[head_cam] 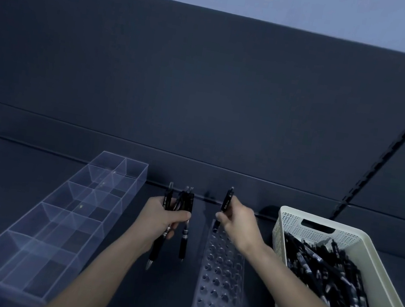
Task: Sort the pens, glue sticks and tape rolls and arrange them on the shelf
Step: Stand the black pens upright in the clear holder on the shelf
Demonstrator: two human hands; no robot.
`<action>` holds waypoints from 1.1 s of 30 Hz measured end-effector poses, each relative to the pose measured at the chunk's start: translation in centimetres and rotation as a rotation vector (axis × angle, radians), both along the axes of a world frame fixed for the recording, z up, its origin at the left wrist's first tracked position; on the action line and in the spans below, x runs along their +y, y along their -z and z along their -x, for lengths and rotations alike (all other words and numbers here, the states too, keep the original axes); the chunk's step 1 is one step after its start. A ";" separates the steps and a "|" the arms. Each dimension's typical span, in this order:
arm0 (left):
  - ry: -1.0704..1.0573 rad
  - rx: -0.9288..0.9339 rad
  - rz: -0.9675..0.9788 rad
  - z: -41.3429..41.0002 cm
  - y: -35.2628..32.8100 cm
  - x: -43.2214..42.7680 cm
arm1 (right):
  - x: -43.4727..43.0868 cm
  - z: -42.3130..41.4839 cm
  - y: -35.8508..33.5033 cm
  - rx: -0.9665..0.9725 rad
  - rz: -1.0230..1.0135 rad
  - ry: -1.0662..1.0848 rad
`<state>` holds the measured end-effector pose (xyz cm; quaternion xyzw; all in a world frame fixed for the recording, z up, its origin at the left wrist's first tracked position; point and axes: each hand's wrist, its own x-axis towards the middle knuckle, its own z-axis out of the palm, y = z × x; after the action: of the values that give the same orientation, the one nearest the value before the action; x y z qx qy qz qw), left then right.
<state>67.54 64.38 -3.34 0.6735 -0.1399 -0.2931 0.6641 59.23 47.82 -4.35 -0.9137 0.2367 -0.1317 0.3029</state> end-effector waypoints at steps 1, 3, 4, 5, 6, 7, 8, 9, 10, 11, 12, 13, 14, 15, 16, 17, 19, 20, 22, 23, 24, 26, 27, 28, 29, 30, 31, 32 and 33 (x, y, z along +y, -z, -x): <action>-0.005 -0.001 0.003 0.1 0.0 0.0 | 0.0 -0.1 -0.1 0.033 0.063 -0.014; -0.012 -0.005 0.012 0.2 -0.1 0.1 | 0.3 -0.2 0.0 0.072 0.171 -0.028; -0.012 -0.005 0.016 0.3 -0.1 0.1 | 0.4 -0.2 -0.1 0.077 0.187 -0.023; -0.012 -0.005 0.018 0.4 -0.2 0.2 | 0.5 -0.1 0.0 0.073 0.189 -0.015; -0.012 -0.004 0.019 0.4 -0.2 0.2 | 0.6 -0.1 -0.1 0.073 0.188 -0.005; -0.013 -0.003 0.019 0.4 -0.2 0.2 | 0.5 -0.1 0.0 0.077 0.185 0.006; -0.013 -0.002 0.019 0.4 -0.3 0.2 | 0.4 -0.1 -0.1 0.083 0.168 0.014; -0.014 -0.002 0.018 0.4 -0.4 0.2 | 0.2 -0.2 -0.1 0.080 0.132 0.016; -0.013 0.000 0.019 0.5 -0.5 0.2 | 0.2 -0.1 -0.2 0.078 0.081 0.018; -0.011 0.001 0.021 0.6 -0.6 0.2 | 0.1 0.1 -0.2 0.071 0.018 0.018; -0.007 0.000 0.023 0.7 -0.8 0.1 | 0.1 0.4 -0.2 0.061 -0.039 0.025; -0.002 -0.006 0.023 0.8 -1.0 0.1 | 0.0 0.7 -0.2 0.036 -0.071 0.039; 0.003 -0.013 0.022 1.0 -1.2 0.0 | 0.0 1.1 -0.3 0.002 -0.089 0.058; 0.007 -0.018 0.024 1.1 -1.4 -0.1 | -0.1 1.4 -0.5 -0.048 -0.096 0.078; 0.011 -0.019 0.028 1.3 -1.5 -0.3 | 0.0 1.8 -0.8 -0.104 -0.115 0.094; 0.018 -0.021 0.032 1.4 -1.7 -0.4 | 0.3 2.2 -1.3 -0.162 -0.158 0.097; 0.039 -0.026 0.040 1.8 -2.0 -0.9 | 1.0 2.6 -2.4 -0.241 -0.310 0.054; 0.052 -0.031 0.045 2.0 -2.2 -1.2 | 1.3 2.7 -3.0 -0.261 -0.394 0.014; 0.095 -0.050 0.048 2.2 -2.4 -1.7 | 1.8 2.7 -4.1 -0.252 -0.511 -0.061; 0.121 -0.063 0.044 2.4 -2.5 -1.9 | 1.9 2.7 -4.3 -0.241 -0.533 -0.089; 0.144 -0.074 0.037 2.5 -2.6 -2.1 | 1.8 2.6 -4.4 -0.235 -0.538 -0.109; 0.172 -0.069 0.030 2.7 -2.6 -2.5 | 1.5 2.7 -4.5 -0.253 -0.554 -0.117; 0.189 -0.054 0.030 2.8 -2.5 -2.5 | 1.3 2.8 -4.6 -0.271 -0.584 -0.111; 0.212 -0.035 0.028 2.9 -2.5 -2.5 | 1.0 2.9 -4.6 -0.291 -0.623 -0.100; 0.234 -0.021 0.020 3.0 -2.4 -2.4 | 0.8 3.0 -4.7 -0.308 -0.663 -0.085; 0.247 -0.011 0.012 3.2 -2.3 -2.4 | 0.6 3.1 -4.7 -0.320 -0.695 -0.074; 0.246 -0.006 0.008 3.2 -2.2 -2.4 | 0.4 3.3 -4.8 -0.319 -0.714 -0.064; 0.236 -0.005 0.007 3.3 -2.0 -2.4 | 0.3 3.4 -4.8 -0.308 -0.725 -0.057; 0.222 -0.008 0.007 3.4 -2.0 -2.5 | 0.4 3.6 -4.8 -0.279 -0.723 -0.053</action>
<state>64.13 61.83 -1.38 0.6527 -0.2174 -0.3617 0.6292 55.66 48.24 0.42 -0.7272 0.2007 -0.1548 0.6380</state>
